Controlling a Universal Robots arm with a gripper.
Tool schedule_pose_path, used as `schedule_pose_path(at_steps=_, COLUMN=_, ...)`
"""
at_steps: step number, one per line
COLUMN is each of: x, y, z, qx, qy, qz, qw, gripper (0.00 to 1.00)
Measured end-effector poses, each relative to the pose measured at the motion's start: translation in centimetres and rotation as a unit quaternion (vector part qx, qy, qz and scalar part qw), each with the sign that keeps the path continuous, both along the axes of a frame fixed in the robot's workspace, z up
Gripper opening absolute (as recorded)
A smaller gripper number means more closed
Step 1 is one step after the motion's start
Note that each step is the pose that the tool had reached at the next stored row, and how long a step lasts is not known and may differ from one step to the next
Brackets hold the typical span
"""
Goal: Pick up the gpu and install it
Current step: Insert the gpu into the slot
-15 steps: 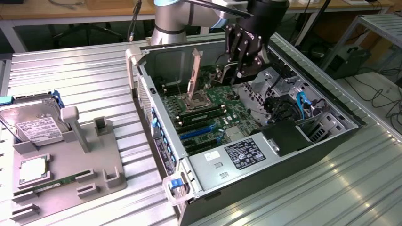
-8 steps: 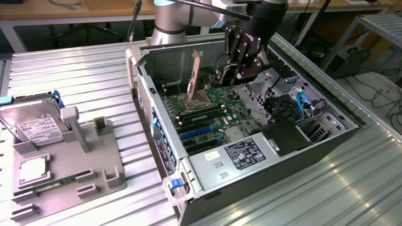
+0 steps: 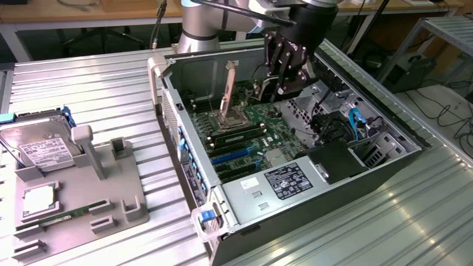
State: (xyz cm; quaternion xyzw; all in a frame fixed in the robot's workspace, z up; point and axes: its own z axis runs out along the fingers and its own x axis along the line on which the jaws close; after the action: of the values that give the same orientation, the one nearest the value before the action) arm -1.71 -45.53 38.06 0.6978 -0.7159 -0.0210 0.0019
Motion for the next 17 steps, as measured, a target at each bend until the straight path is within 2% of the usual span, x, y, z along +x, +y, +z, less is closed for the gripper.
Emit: schedule_pose_path(at_steps=17, x=0.0, y=-0.05, z=-0.79, qx=0.0001, qy=0.0, qz=0.0, qw=1.0, gripper=0.28)
